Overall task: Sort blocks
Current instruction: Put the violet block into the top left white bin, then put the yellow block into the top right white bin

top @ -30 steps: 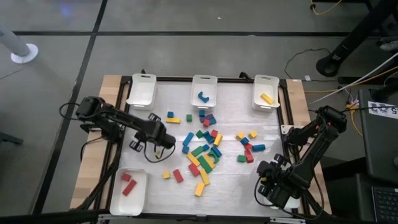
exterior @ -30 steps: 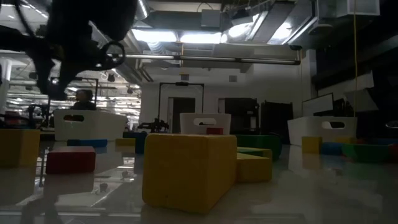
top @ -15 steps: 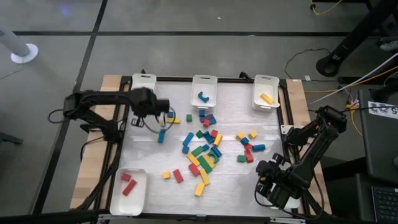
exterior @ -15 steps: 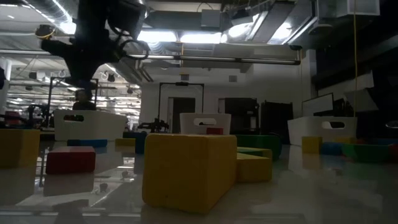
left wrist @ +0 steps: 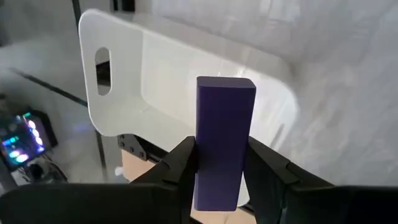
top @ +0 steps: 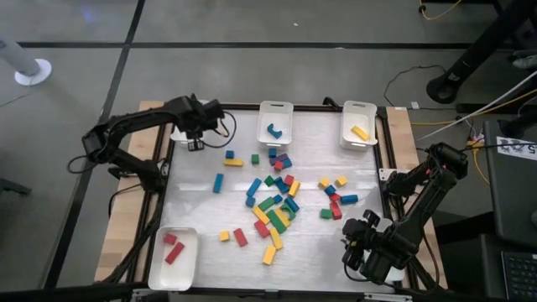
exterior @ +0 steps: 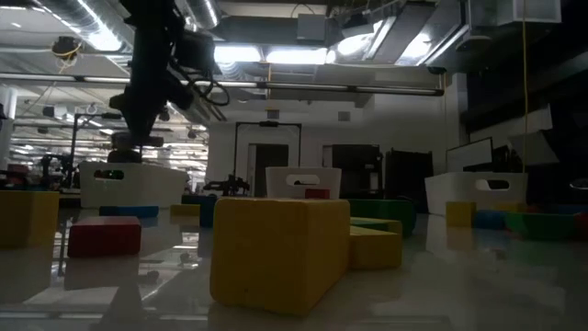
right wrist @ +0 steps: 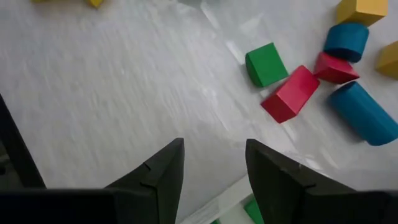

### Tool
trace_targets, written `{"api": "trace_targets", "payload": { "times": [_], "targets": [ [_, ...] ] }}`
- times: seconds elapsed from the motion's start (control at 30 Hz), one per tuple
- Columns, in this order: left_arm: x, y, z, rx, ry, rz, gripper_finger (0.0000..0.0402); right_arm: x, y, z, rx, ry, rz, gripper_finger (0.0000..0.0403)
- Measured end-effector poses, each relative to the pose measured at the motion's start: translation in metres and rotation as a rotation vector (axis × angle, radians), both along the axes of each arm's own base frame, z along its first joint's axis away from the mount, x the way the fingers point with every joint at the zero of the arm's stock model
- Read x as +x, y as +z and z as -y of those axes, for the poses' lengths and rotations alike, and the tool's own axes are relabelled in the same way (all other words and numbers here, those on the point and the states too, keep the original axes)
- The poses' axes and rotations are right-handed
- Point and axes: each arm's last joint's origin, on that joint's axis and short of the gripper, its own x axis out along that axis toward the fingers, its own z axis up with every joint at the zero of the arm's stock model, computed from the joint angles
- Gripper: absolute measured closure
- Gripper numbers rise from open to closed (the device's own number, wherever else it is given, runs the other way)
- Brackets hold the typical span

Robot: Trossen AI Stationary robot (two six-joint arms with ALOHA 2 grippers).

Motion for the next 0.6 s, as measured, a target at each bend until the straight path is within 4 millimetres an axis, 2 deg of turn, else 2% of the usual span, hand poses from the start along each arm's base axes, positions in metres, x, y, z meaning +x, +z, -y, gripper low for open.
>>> {"api": "trace_targets", "payload": {
  "times": [0.4,0.6],
  "targets": [
    [-0.019,-0.018,-0.022,0.039,0.22,0.06,0.0294,0.0,0.0,0.0,-0.004,0.0,0.008,0.023],
    [-0.023,-0.027,-0.024,0.048,0.234,0.048,0.0244,0.0,0.0,0.0,-0.01,-0.001,0.016,0.023]
  ]
}}
